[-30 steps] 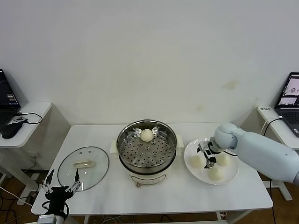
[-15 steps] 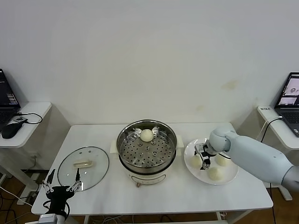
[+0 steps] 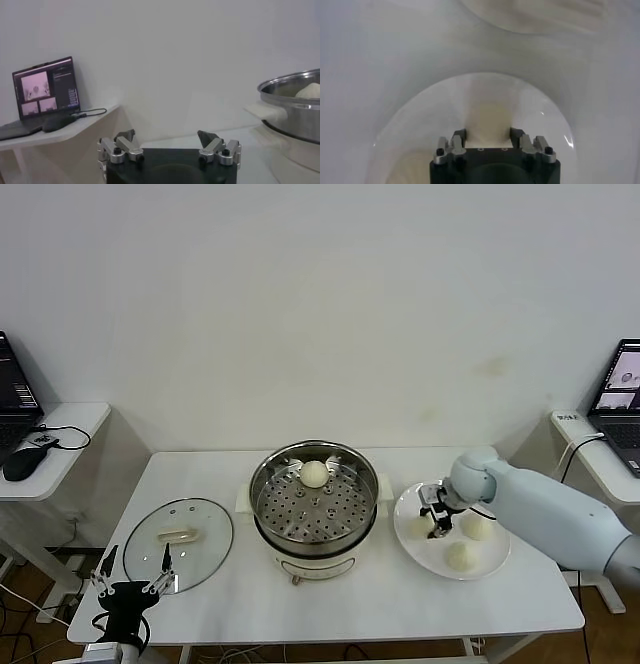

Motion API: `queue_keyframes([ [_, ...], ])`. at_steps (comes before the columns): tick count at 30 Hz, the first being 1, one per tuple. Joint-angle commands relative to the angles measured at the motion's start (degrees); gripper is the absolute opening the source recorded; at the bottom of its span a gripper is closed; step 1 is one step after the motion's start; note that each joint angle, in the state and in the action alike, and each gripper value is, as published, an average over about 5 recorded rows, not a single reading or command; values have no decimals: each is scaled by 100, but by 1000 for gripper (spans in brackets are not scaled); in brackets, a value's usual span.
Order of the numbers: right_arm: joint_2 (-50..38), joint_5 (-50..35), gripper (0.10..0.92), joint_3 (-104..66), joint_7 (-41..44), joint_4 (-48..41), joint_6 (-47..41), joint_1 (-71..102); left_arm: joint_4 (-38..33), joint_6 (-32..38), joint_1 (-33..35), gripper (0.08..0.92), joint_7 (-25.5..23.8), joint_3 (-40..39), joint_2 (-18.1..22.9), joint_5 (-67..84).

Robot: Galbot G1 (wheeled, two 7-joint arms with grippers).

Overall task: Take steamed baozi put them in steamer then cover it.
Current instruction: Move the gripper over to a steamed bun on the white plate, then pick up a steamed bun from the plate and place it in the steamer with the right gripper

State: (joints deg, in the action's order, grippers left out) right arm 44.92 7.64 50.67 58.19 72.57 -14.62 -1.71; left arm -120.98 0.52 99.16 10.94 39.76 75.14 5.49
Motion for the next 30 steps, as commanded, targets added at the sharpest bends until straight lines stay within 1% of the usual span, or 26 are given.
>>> queue_keyframes([
  [1,-313,-405,552,213,86,386,-39,-963,-104,-19,-7,823,-1,-16,-11,-5],
  [7,-433,-1392,560,1137,57,897,-265,-2761,-146,-19,36,823,-4,-1,-40,-5],
  [11,-120,-2107,561,1691,-40,1160,-466,-3752,-166,-19,50,823,-8,8,-70,1],
  [14,245,-2611,565,1870,-190,1259,-688,-4110,-167,-20,46,823,-10,19,-98,12],
  [18,827,-3151,575,1962,-440,1284,-1003,-4174,-148,-16,55,823,-13,41,-122,36],
  [24,1789,-3667,585,1950,-758,1039,-1375,-3738,-140,-10,72,823,-20,88,-123,64],
  [30,2578,-3685,599,1966,-979,670,-1643,-3161,-167,-10,57,823,-40,148,-126,101],
])
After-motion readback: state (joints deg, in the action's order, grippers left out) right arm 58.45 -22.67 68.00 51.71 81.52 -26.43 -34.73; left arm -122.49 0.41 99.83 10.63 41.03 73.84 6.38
